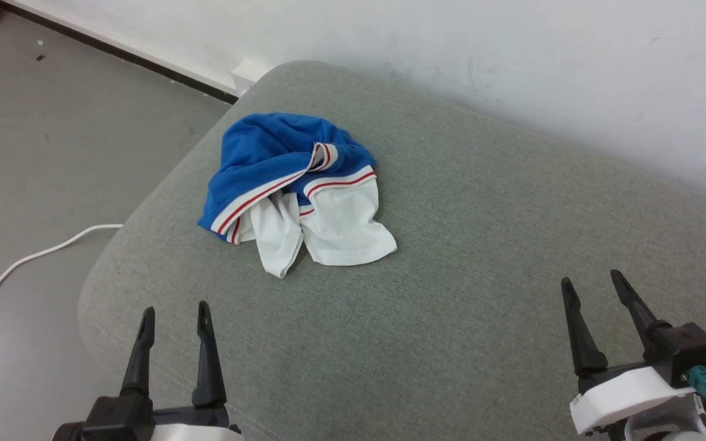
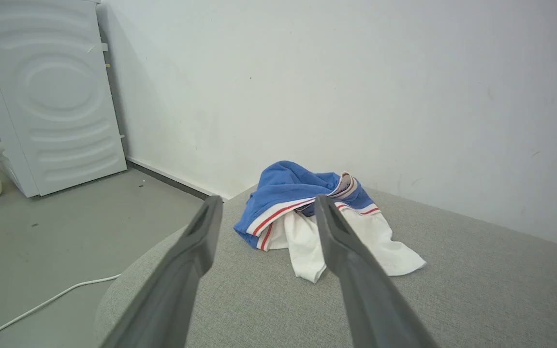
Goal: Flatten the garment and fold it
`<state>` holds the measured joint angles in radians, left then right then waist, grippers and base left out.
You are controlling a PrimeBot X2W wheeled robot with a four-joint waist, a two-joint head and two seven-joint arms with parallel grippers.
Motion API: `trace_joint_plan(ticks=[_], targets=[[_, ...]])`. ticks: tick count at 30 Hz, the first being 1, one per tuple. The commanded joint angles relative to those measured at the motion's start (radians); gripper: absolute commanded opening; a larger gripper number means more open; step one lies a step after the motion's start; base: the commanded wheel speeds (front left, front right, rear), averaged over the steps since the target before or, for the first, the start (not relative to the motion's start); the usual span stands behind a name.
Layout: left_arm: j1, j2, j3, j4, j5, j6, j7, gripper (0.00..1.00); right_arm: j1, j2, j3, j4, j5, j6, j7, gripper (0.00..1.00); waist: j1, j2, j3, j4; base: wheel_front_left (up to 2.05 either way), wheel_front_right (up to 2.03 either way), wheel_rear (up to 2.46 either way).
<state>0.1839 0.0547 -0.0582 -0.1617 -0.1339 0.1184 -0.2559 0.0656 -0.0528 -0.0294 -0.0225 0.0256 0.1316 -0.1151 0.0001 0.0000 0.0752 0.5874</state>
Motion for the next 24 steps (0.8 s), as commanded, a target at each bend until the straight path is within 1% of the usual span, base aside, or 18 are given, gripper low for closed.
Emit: trace_joint_plan(ticks=[1,9,11,13,14,16,19,22,24], targets=[[0.009,-0.005,-0.004,-0.004,-0.009,0.01,-0.006,1.0,-0.002,0.003,0.0,-0.006,-0.008,-0.001,0.0,1.0,-0.0001,0.0,-0.001,-0.001,0.0,0.0,0.0],[0.008,-0.005,-0.011,-0.003,-0.014,0.011,-0.006,1.0,0.006,0.003,-0.008,-0.014,-0.011,-0.001,0.005,1.0,-0.0001,0.0,-0.002,-0.004,0.0,0.0,0.0],[0.006,-0.005,-0.013,-0.005,-0.037,0.007,-0.006,1.0,0.005,0.003,-0.008,-0.017,-0.011,-0.001,0.007,1.0,-0.0001,0.0,0.002,-0.007,0.0,0.0,0.0],[-0.003,-0.005,-0.02,-0.009,-0.099,-0.002,-0.006,1.0,0.003,0.003,-0.009,-0.022,-0.012,-0.001,0.009,1.0,-0.0001,0.0,0.008,-0.01,0.0,0.0,0.0],[-0.017,-0.005,-0.016,-0.017,-0.134,-0.01,-0.006,1.0,0.001,0.003,-0.009,-0.026,-0.013,-0.001,0.011,1.0,-0.0001,0.0,0.013,-0.011,0.0,0.0,0.0],[-0.057,0.002,-0.009,-0.045,-0.162,-0.03,-0.001,1.0,-0.003,0.003,-0.011,-0.039,-0.016,-0.001,0.018,1.0,-0.0001,0.0,0.027,-0.015,0.0,0.0,0.0],[-0.157,0.052,0.003,-0.105,-0.173,-0.065,0.043,1.0,-0.012,0.003,-0.015,-0.067,-0.024,-0.001,0.034,1.0,-0.0001,0.0,0.052,-0.021,0.0,0.0,0.0],[-0.295,0.104,0.012,-0.155,-0.195,-0.101,0.125,1.0,-0.027,0.003,-0.023,-0.105,-0.038,-0.001,0.055,1.0,-0.0001,0.0,0.085,-0.028,0.0,0.0,0.0],[-0.399,0.165,0.012,-0.155,-0.187,-0.132,0.198,1.0,-0.039,0.003,-0.028,-0.134,-0.053,-0.001,0.071,1.0,-0.0001,0.0,0.111,-0.034,0.0,0.0,0.0]])
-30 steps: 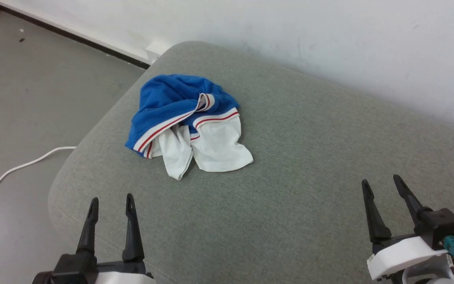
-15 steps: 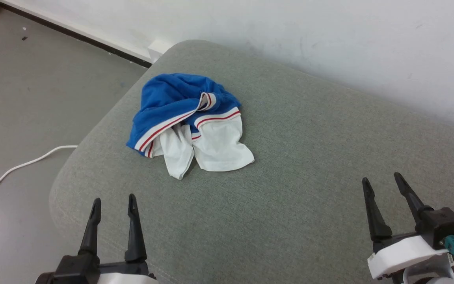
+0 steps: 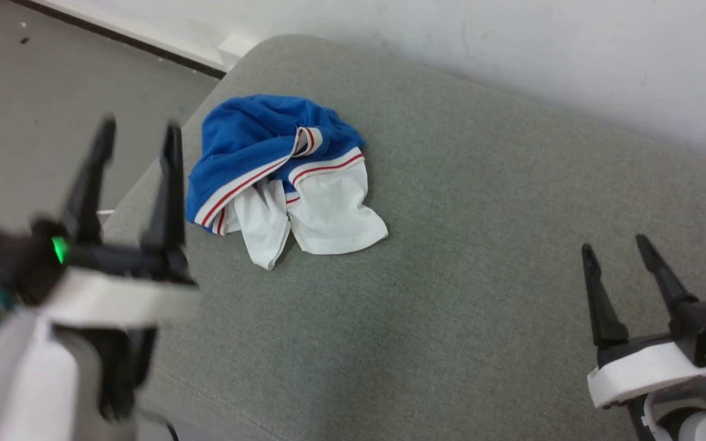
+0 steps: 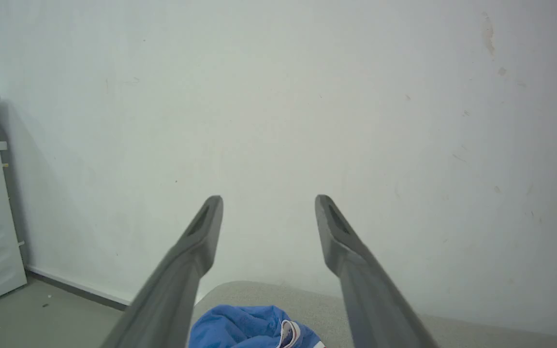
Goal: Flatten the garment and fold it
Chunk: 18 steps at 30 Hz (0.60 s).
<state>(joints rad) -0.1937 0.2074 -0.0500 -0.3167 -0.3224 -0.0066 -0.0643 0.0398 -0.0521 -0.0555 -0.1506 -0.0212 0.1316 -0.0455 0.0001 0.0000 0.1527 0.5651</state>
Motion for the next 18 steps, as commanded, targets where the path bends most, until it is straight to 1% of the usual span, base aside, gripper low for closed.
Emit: trace_joint_plan(ticks=[1,2,4,7,8,10,11,12,14,18], targets=[[-0.076,0.031,0.005,0.009,-0.009,-0.022,0.041,1.0,-0.02,0.002,-0.004,-0.021,-0.014,-0.001,0.01,1.0,-0.0001,0.0,0.047,-0.016,0.0,0.0,0.0],[-0.129,0.042,0.011,0.025,-0.032,-0.031,0.078,1.0,-0.027,0.002,-0.007,-0.036,-0.022,-0.001,0.018,1.0,-0.0001,0.0,0.062,-0.021,0.0,0.0,0.0],[-0.235,0.091,0.002,0.069,-0.046,-0.06,0.158,1.0,-0.038,0.002,-0.014,-0.062,-0.034,-0.001,0.033,1.0,-0.0001,0.0,0.088,-0.031,0.0,0.0,0.0],[-0.376,0.158,-0.013,0.145,-0.069,-0.09,0.253,1.0,-0.056,0.002,-0.014,-0.096,-0.044,-0.001,0.051,1.0,-0.0001,0.0,0.128,-0.058,0.0,0.0,0.0],[-0.417,0.169,-0.017,0.173,-0.09,-0.097,0.276,1.0,-0.061,0.002,-0.013,-0.106,-0.047,-0.001,0.055,1.0,-0.0001,0.0,0.141,-0.067,0.0,0.0,0.0],[-0.489,0.184,-0.017,0.239,-0.134,-0.105,0.317,1.0,-0.071,0.002,-0.012,-0.12,-0.05,-0.001,0.06,1.0,-0.0001,0.0,0.167,-0.086,0.0,0.0,0.0],[-0.518,0.199,-0.023,0.272,-0.145,-0.109,0.337,1.0,-0.076,0.002,-0.009,-0.125,-0.052,-0.001,0.062,1.0,-0.0001,0.0,0.179,-0.097,0.0,0.0,0.0],[-0.518,0.199,-0.023,0.272,-0.145,-0.109,0.337,1.0,-0.076,0.002,-0.009,-0.125,-0.052,-0.001,0.062,1.0,-0.0001,0.0,0.179,-0.097,0.0,0.0,0.0],[-0.567,0.227,-0.03,0.338,-0.16,-0.114,0.37,1.0,-0.084,0.002,-0.005,-0.135,-0.055,-0.001,0.067,1.0,-0.0001,0.0,0.206,-0.119,0.0,0.0,0.0],[-0.625,0.268,-0.052,0.471,-0.215,-0.119,0.477,1.0,-0.103,0.002,-0.009,-0.155,-0.068,-0.001,0.074,1.0,-0.0001,0.0,0.256,-0.162,0.0,0.0,0.0]])
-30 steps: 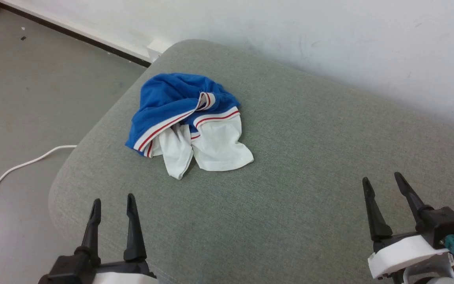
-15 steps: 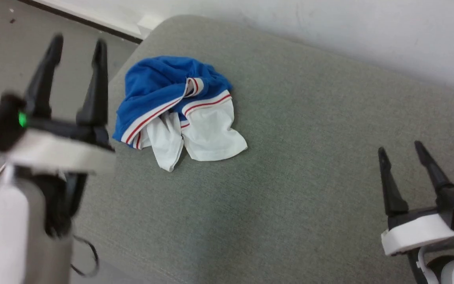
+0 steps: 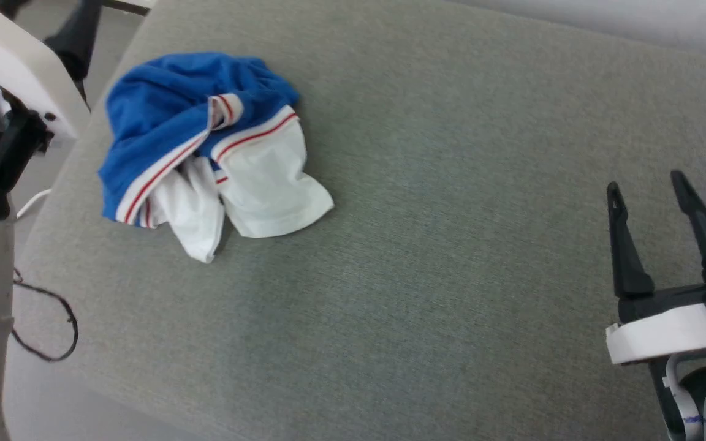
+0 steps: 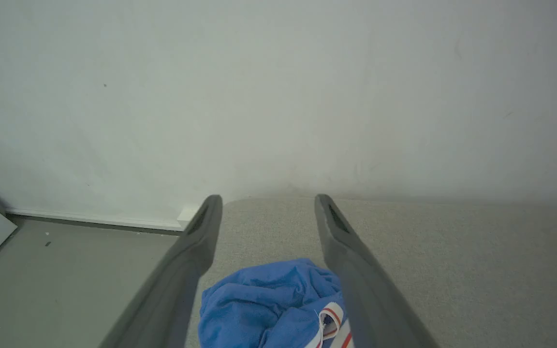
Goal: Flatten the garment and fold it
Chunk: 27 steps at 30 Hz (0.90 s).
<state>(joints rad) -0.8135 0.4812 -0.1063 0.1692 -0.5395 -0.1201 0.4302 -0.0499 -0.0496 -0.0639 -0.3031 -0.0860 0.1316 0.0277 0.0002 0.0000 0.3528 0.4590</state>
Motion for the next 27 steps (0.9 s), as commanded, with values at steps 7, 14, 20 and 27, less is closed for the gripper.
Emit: trace_joint_plan(ticks=[7,14,20,27], targets=[[-0.034,0.05,-0.069,0.122,-0.068,-0.009,0.148,1.0,-0.044,-0.001,-0.014,-0.057,-0.03,-0.001,0.021,1.0,-0.0002,0.0,0.129,-0.114,0.0,0.0,0.0],[-0.016,0.049,-0.114,0.224,-0.126,-0.009,0.274,1.0,-0.05,-0.001,-0.022,-0.098,-0.035,-0.001,0.037,1.0,-0.0002,0.0,0.167,-0.146,0.0,0.0,0.0],[0.003,0.055,-0.122,0.271,-0.135,0.018,0.327,1.0,-0.057,-0.001,-0.018,-0.11,-0.027,-0.001,0.041,1.0,-0.0002,0.0,0.188,-0.169,0.0,0.0,0.0],[0.02,0.073,-0.117,0.3,-0.119,0.048,0.307,0.0,-0.067,-0.001,-0.026,-0.11,-0.015,-0.001,0.037,1.0,-0.0002,0.0,0.189,-0.191,0.0,0.0,0.0]])
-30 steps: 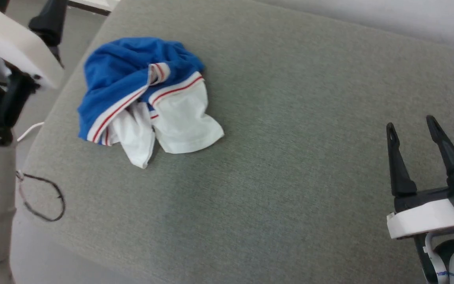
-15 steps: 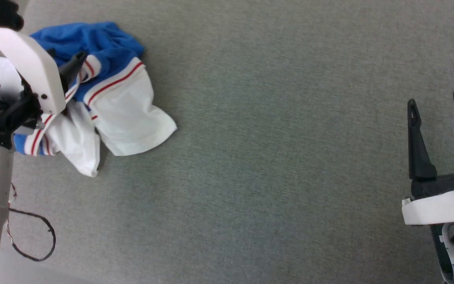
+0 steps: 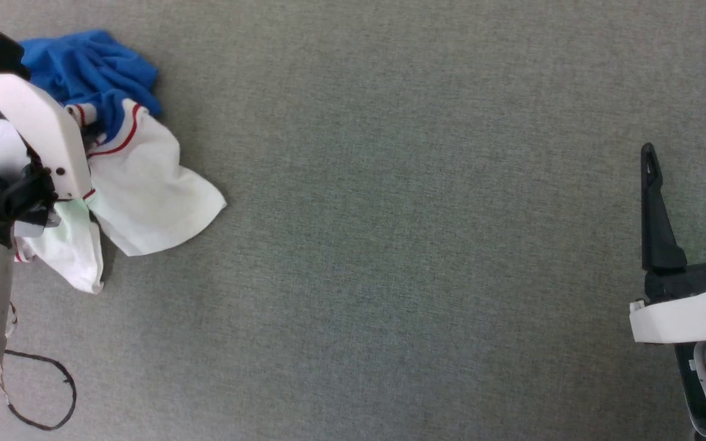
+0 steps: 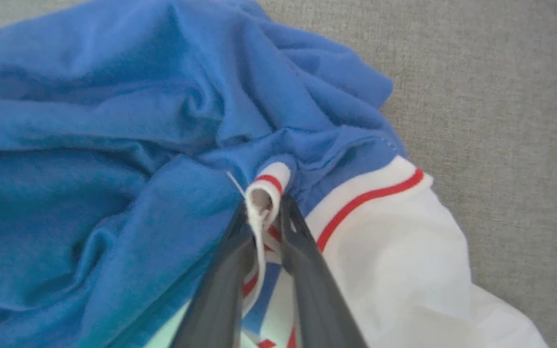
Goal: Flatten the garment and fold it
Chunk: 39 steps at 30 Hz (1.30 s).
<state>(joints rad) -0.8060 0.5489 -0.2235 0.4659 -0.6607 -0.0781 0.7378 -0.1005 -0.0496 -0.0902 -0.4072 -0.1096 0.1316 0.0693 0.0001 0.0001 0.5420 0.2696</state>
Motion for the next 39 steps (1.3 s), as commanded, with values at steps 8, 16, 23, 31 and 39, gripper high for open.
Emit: trace_joint_plan(ticks=[8,16,23,31,39], targets=[[-0.001,0.036,0.02,-0.012,0.007,0.002,-0.055,0.0,-0.015,-0.001,-0.007,0.028,0.045,-0.001,-0.03,1.0,-0.0001,-0.0001,-0.065,-0.016,0.0,0.0,0.0],[-0.073,0.093,0.011,-0.121,0.047,-0.026,-0.132,0.0,0.008,-0.001,-0.017,0.102,0.109,-0.001,-0.086,1.0,-0.0001,-0.0001,-0.184,-0.036,0.0,0.0,0.0],[-0.184,0.102,-0.026,-0.225,0.092,-0.037,-0.183,0.0,0.049,-0.001,-0.029,0.168,0.164,-0.001,-0.139,1.0,-0.0001,-0.0001,-0.288,-0.061,0.0,0.0,0.0],[-0.336,0.02,-0.029,-0.302,0.059,0.0,-0.143,0.0,0.093,-0.001,-0.049,0.218,0.213,-0.001,-0.184,1.0,-0.0001,-0.0001,-0.373,-0.101,0.0,0.0,0.0],[-0.454,-0.101,-0.06,-0.386,0.013,0.053,-0.076,0.0,0.108,-0.001,-0.059,0.252,0.244,-0.001,-0.219,1.0,-0.0001,-0.0001,-0.407,-0.15,0.0,0.0,0.0]])
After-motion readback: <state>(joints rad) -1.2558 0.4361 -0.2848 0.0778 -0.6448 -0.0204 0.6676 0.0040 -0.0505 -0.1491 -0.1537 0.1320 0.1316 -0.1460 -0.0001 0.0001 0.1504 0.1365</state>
